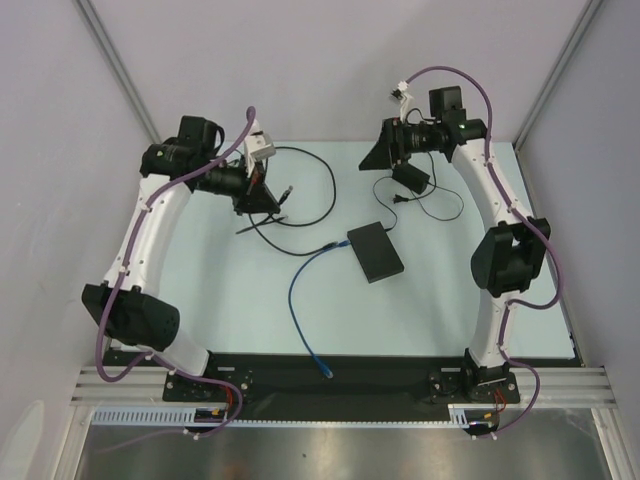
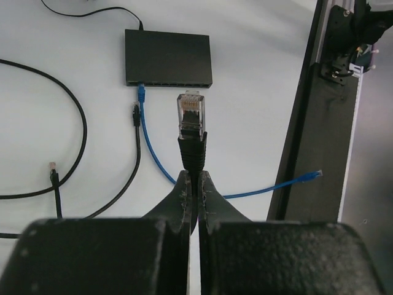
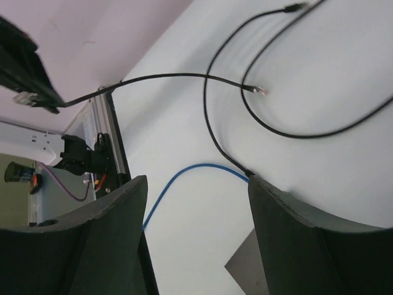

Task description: Insert the plug into the switch port

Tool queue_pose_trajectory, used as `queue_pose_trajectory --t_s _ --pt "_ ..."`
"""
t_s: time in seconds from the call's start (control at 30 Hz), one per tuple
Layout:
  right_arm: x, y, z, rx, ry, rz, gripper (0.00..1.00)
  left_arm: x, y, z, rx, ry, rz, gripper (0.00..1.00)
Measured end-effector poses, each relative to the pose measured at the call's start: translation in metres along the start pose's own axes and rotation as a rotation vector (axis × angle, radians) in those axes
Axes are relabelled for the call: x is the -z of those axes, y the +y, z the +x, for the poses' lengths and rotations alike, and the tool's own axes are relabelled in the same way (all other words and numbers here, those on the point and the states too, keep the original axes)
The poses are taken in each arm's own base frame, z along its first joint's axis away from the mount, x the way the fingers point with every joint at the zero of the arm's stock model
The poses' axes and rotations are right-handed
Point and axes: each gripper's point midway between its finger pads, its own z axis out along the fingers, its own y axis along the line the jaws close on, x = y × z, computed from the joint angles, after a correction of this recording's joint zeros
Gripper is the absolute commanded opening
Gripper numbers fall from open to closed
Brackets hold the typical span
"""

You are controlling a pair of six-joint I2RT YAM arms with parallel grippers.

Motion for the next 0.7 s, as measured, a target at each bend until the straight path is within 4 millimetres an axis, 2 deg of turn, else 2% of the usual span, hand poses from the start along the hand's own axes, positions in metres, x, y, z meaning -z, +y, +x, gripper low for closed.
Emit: queue_pose_trajectory --t_s 0.1,0.17,0.4,0.53,0.7 --pt "-0.005 0.029 -0.010 0.079 -0.017 -0.042 0.71 0.006 0.002 -0.002 0.020 -0.023 0.000 0.00" --pt "-0.007 0.038 -0.014 0.106 -0.023 -0.055 0.72 0.014 0.005 -0.006 0.045 -0.048 -0.008 0.00" --pt "-0.006 0.038 -0.017 0.114 -0.034 -0.053 0.71 0.053 0.024 -0.024 0.165 -0.196 -0.050 0.00" --pt "-0.006 0.037 -0.017 0.114 -0.035 -0.051 0.70 0.078 0.042 -0.031 0.236 -0.280 -0.102 0.00" --pt "-0.007 0.039 -0.017 0.117 -0.033 -0.055 0.70 0.107 0.056 -0.050 0.238 -0.361 -0.165 0.00"
